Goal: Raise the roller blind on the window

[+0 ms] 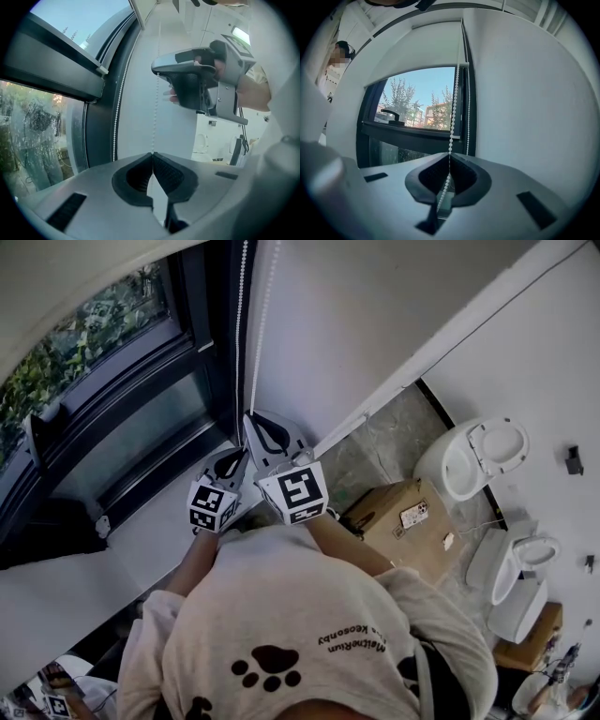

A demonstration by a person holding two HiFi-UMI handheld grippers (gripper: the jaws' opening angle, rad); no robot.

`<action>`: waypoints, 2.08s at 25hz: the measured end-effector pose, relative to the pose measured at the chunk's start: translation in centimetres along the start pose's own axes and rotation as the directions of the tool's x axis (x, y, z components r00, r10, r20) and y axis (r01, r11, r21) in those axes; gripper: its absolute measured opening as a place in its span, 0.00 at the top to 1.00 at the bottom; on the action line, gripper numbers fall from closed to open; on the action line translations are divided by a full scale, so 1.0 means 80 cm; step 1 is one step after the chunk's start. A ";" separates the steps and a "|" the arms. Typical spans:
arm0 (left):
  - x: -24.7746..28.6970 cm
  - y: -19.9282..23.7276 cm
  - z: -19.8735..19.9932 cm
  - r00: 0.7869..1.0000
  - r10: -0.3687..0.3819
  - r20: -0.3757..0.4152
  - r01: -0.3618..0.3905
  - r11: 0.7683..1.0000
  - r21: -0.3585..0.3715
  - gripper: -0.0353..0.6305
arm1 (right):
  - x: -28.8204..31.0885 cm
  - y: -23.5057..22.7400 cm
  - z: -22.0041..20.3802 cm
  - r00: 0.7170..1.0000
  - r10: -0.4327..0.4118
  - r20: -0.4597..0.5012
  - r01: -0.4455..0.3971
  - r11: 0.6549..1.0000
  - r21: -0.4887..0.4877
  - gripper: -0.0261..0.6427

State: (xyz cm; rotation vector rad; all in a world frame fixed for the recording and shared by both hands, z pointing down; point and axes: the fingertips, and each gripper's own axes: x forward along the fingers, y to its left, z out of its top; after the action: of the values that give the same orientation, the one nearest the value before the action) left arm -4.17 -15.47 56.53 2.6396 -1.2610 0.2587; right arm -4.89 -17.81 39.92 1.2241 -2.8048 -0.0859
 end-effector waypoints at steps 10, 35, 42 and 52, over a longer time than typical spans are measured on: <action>-0.024 -0.003 0.031 0.999 -0.022 0.043 0.022 1.000 -0.002 0.75 | -0.001 -0.005 -0.001 1.000 -0.006 0.003 0.006 1.000 0.001 0.94; -0.089 -0.022 0.285 0.960 -0.108 0.258 0.105 0.994 0.023 0.79 | -0.004 0.000 -0.005 1.000 -0.004 0.007 0.004 1.000 0.008 0.94; -0.082 -0.034 0.361 0.944 -0.140 0.298 0.109 0.987 0.119 0.80 | -0.004 0.002 -0.003 1.000 -0.007 0.009 0.007 1.000 0.003 0.94; -0.081 -0.037 0.432 0.926 -0.162 0.341 0.094 0.973 0.209 0.82 | -0.003 0.008 -0.003 1.000 -0.003 0.012 0.003 1.000 -0.011 0.94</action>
State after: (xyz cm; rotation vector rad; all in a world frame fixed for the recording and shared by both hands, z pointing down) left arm -3.48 -17.70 21.30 3.0212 -1.2024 -0.1389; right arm -5.15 -17.19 40.18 1.2295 -2.8087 -0.1093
